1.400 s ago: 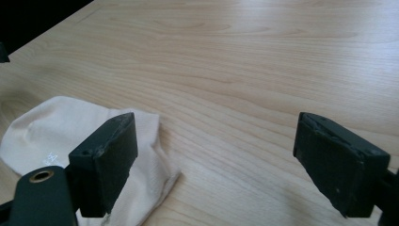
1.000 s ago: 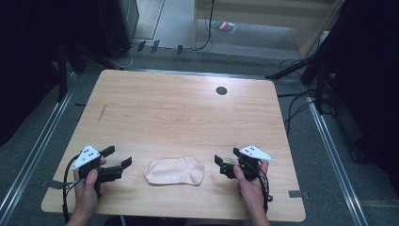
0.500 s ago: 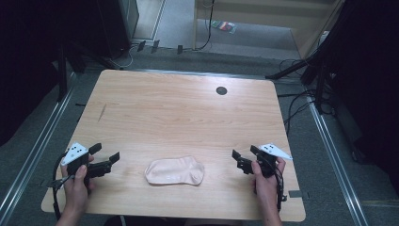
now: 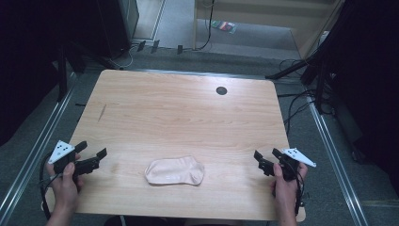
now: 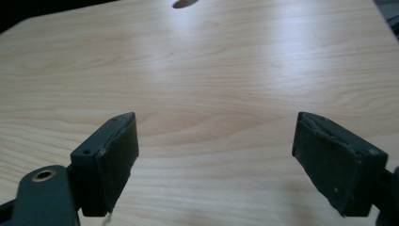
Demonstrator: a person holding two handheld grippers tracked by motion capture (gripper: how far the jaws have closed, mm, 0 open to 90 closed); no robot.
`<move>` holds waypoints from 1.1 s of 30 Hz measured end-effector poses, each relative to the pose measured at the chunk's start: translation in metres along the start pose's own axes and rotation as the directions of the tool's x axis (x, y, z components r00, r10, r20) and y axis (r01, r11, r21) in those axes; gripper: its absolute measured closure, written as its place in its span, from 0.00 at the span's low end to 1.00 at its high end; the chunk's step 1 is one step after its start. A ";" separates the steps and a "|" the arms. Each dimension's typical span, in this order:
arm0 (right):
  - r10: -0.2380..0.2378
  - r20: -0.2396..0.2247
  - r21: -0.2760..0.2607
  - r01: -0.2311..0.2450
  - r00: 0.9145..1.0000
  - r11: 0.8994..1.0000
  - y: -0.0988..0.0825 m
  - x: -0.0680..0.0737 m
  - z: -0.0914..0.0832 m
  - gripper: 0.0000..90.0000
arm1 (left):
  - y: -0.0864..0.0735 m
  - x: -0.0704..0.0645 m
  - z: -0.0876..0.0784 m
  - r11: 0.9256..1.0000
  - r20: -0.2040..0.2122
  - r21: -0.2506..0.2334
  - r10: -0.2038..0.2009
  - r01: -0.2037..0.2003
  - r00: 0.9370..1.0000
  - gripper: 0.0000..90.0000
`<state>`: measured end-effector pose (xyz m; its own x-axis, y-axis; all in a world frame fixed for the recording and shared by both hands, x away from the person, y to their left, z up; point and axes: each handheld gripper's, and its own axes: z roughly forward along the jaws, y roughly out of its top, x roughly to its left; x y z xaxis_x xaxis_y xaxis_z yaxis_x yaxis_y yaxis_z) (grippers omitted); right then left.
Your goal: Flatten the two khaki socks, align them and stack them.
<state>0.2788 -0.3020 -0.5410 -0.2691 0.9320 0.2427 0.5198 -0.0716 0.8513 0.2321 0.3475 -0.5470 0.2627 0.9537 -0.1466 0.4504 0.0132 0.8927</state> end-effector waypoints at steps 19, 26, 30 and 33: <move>-0.023 0.012 0.007 0.023 1.000 1.000 -0.019 -0.024 -0.035 0.17 | -0.003 0.007 0.000 0.999 -0.047 0.020 0.032 -0.031 0.998 0.13; 0.011 0.020 0.006 -0.011 1.000 1.000 -0.020 -0.025 -0.035 0.17 | -0.002 0.007 0.001 0.999 -0.038 0.026 0.031 -0.030 0.999 0.13; 0.020 0.025 0.012 -0.020 0.999 1.000 -0.019 -0.026 -0.034 0.17 | -0.002 0.007 0.003 0.999 -0.034 0.042 0.037 -0.035 0.999 0.13; 0.022 0.030 0.014 -0.022 0.999 1.000 -0.019 -0.026 -0.034 0.17 | -0.001 0.006 0.003 0.999 -0.032 0.045 0.031 -0.030 0.999 0.13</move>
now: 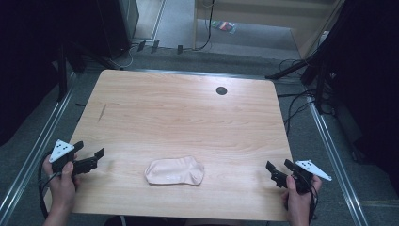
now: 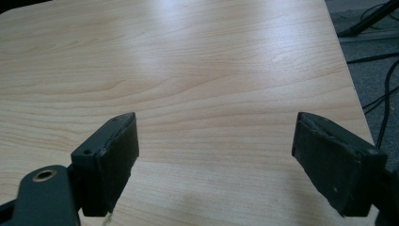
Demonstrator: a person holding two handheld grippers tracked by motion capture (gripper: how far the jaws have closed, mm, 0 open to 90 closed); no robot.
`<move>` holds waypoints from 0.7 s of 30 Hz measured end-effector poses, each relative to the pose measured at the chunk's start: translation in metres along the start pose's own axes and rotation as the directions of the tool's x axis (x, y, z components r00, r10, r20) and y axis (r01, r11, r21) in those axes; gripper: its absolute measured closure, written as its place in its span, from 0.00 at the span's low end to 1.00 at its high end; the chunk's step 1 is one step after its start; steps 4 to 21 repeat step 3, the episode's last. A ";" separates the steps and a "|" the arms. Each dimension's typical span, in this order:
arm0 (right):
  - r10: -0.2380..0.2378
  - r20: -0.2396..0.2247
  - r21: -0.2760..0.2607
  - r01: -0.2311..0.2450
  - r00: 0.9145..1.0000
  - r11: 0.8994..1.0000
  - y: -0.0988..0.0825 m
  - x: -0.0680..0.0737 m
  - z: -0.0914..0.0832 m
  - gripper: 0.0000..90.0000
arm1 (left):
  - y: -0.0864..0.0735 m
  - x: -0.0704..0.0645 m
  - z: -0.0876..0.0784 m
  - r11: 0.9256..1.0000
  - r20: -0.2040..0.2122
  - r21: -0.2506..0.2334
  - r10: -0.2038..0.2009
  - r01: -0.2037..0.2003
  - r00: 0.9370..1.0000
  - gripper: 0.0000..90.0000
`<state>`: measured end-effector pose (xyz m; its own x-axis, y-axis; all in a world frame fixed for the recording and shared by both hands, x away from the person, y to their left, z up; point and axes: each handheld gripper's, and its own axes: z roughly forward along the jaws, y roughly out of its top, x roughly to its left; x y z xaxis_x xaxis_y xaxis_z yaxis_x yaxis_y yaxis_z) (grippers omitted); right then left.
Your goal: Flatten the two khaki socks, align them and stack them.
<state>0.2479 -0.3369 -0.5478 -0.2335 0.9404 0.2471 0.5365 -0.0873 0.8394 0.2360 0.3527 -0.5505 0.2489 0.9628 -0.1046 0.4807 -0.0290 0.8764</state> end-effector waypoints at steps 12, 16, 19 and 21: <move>-0.003 0.008 -0.005 0.003 1.000 1.000 0.000 0.001 0.000 0.17 | 0.000 0.000 0.001 1.000 -0.001 -0.001 -0.003 0.003 1.000 0.14; -0.003 0.008 -0.005 0.003 1.000 1.000 0.000 0.001 0.000 0.17 | 0.000 0.000 0.001 1.000 -0.001 -0.001 -0.003 0.003 1.000 0.14; -0.003 0.008 -0.005 0.003 1.000 1.000 0.000 0.001 0.000 0.17 | 0.000 0.000 0.001 1.000 -0.001 -0.001 -0.003 0.003 1.000 0.14; -0.003 0.008 -0.005 0.003 1.000 1.000 0.000 0.001 0.000 0.17 | 0.000 0.000 0.001 1.000 -0.001 -0.001 -0.003 0.003 1.000 0.14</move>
